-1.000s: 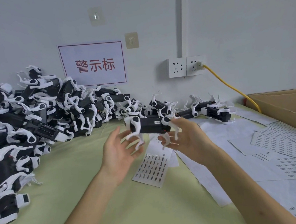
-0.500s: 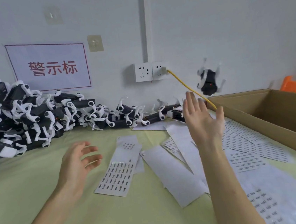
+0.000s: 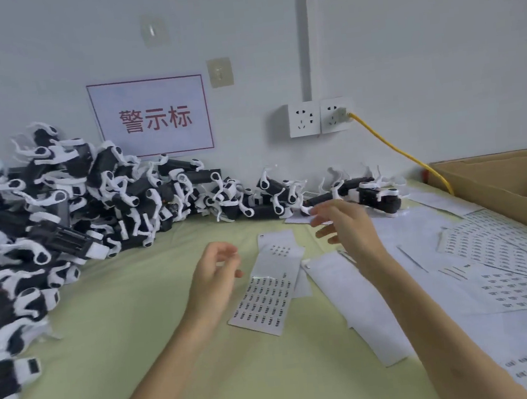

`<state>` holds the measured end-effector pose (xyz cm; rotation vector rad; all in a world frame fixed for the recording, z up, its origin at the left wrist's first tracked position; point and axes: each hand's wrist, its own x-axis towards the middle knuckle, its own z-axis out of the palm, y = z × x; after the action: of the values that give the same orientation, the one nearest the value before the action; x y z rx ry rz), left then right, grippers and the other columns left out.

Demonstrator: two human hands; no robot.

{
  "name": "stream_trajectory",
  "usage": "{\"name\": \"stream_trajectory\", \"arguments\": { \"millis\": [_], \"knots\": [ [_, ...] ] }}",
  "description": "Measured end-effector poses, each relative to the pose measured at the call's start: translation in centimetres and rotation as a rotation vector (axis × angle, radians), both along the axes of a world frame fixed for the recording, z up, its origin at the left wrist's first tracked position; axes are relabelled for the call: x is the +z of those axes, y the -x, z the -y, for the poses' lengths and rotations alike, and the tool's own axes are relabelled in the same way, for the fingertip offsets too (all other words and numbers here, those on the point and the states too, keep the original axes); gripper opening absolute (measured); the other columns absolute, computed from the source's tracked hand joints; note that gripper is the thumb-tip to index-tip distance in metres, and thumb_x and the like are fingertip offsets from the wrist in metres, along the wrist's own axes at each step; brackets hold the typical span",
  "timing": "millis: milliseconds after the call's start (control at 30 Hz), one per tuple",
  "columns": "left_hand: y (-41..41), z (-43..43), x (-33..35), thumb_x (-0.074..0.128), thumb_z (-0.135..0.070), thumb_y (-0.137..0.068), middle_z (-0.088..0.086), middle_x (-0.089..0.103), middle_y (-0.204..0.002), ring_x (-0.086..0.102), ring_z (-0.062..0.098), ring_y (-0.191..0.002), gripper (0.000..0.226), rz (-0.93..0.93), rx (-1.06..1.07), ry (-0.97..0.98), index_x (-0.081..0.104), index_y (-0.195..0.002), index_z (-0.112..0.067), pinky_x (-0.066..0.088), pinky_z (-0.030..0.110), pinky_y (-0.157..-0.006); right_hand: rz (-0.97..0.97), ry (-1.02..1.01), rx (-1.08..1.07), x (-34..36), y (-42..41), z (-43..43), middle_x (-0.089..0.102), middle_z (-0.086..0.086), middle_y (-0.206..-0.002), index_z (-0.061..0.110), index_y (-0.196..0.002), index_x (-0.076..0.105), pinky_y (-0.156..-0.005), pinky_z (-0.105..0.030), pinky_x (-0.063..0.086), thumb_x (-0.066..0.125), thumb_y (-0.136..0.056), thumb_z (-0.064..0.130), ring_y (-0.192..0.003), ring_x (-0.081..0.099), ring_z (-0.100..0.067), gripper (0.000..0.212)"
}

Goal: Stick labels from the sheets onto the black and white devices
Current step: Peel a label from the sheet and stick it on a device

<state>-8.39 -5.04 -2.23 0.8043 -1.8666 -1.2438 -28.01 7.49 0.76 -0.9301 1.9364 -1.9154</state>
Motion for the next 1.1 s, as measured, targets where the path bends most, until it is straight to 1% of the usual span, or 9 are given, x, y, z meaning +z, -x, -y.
{"name": "stream_trajectory", "arguments": {
  "millis": [133, 267, 333, 433, 533, 633, 767, 967, 1100],
  "knots": [
    [-0.7, 2.4, 0.6, 0.057, -0.019, -0.1, -0.003, 0.065, -0.119, 0.066, 0.01, -0.104, 0.017, -0.013, 0.026, -0.071, 0.061, -0.114, -0.027, 0.05, 0.031, -0.085, -0.458, -0.338, 0.083, -2.3, -2.0, 1.8, 0.061, 0.013, -0.116, 0.028, -0.122, 0.069, -0.086, -0.03, 0.045, 0.06, -0.099, 0.021, -0.104, 0.06, -0.01, 0.026],
    [-2.3, 7.4, 2.6, 0.065, -0.029, -0.095, -0.005, 0.058, -0.129, 0.058, 0.007, -0.109, 0.034, -0.015, 0.163, 0.062, 0.056, -0.128, -0.025, 0.041, 0.026, -0.081, -0.552, -0.381, 0.198, -3.7, -3.3, 2.9, 0.051, 0.014, -0.126, 0.03, -0.127, 0.064, -0.079, -0.013, 0.036, 0.062, -0.098, 0.02, -0.11, 0.051, -0.005, 0.031],
    [-2.6, 10.5, 3.9, 0.072, -0.037, -0.089, 0.0, 0.051, -0.133, 0.054, 0.018, -0.115, 0.052, 0.157, 0.33, 0.312, 0.051, -0.135, -0.024, 0.041, 0.031, -0.088, -0.565, -0.361, 0.206, -3.9, -3.5, 3.0, 0.053, 0.013, -0.126, 0.03, -0.121, 0.066, -0.077, -0.004, 0.033, 0.063, -0.098, 0.019, -0.109, 0.052, -0.005, 0.026],
    [-2.1, 14.9, 6.7, 0.08, -0.047, -0.081, 0.01, 0.038, -0.152, 0.042, 0.035, -0.137, 0.081, 0.551, 0.526, 0.717, 0.041, -0.148, -0.023, 0.042, 0.052, -0.103, -0.557, -0.34, 0.2, -3.6, -3.5, 3.0, 0.055, 0.012, -0.122, 0.033, -0.108, 0.067, -0.076, -0.003, 0.035, 0.063, -0.097, 0.018, -0.105, 0.055, -0.007, 0.019],
    [-1.1, 19.2, 8.9, 0.082, -0.057, -0.077, 0.01, 0.013, -0.169, 0.01, 0.041, -0.155, 0.104, 0.871, 0.505, 0.74, 0.024, -0.16, -0.032, 0.026, 0.068, -0.117, -0.587, -0.343, 0.176, -3.7, -3.6, 2.8, 0.056, 0.014, -0.119, 0.039, -0.1, 0.065, -0.072, -0.006, 0.037, 0.063, -0.098, 0.021, -0.102, 0.056, -0.002, 0.018],
    [-0.3, 22.6, 9.6, 0.081, -0.04, -0.082, 0.011, 0.007, -0.168, 0.001, 0.043, -0.155, 0.087, 1.049, 0.449, 0.595, 0.036, -0.155, -0.033, 0.026, 0.067, -0.118, -0.595, -0.345, 0.193, -3.9, -3.7, 2.9, 0.055, 0.022, -0.116, 0.047, -0.093, 0.061, -0.07, -0.008, 0.039, 0.062, -0.098, 0.023, -0.101, 0.054, 0.008, 0.024],
    [-0.7, 21.7, 7.8, 0.068, -0.025, -0.083, 0.014, 0.034, -0.147, 0.033, 0.045, -0.133, 0.051, 0.932, 0.422, 0.717, 0.062, -0.134, -0.022, 0.035, 0.048, -0.11, -0.583, -0.277, 0.19, -3.1, -3.4, 3.0, 0.059, 0.02, -0.11, 0.042, -0.09, 0.067, -0.072, -0.006, 0.038, 0.062, -0.097, 0.021, -0.103, 0.054, 0.009, 0.023],
    [-5.0, 15.7, 3.2, 0.073, -0.016, -0.079, 0.006, 0.046, -0.123, 0.04, 0.026, -0.108, 0.036, 0.678, 0.413, 0.893, 0.074, -0.115, -0.02, 0.051, 0.041, -0.088, -0.583, -0.289, 0.202, -3.1, -4.0, 2.7, 0.059, 0.014, -0.11, 0.034, -0.095, 0.071, -0.074, -0.011, 0.038, 0.061, -0.098, 0.022, -0.106, 0.056, 0.0, 0.016],
    [-6.1, 12.0, 2.1, 0.079, -0.011, -0.071, 0.001, 0.049, -0.114, 0.046, 0.023, -0.108, 0.029, 0.503, 0.334, 0.963, 0.076, -0.099, -0.02, 0.056, 0.041, -0.071, -0.587, -0.295, 0.209, -3.2, -4.1, 2.7, 0.059, 0.016, -0.11, 0.036, -0.094, 0.07, -0.073, -0.012, 0.039, 0.061, -0.098, 0.022, -0.105, 0.056, 0.003, 0.017]
  ]
}}
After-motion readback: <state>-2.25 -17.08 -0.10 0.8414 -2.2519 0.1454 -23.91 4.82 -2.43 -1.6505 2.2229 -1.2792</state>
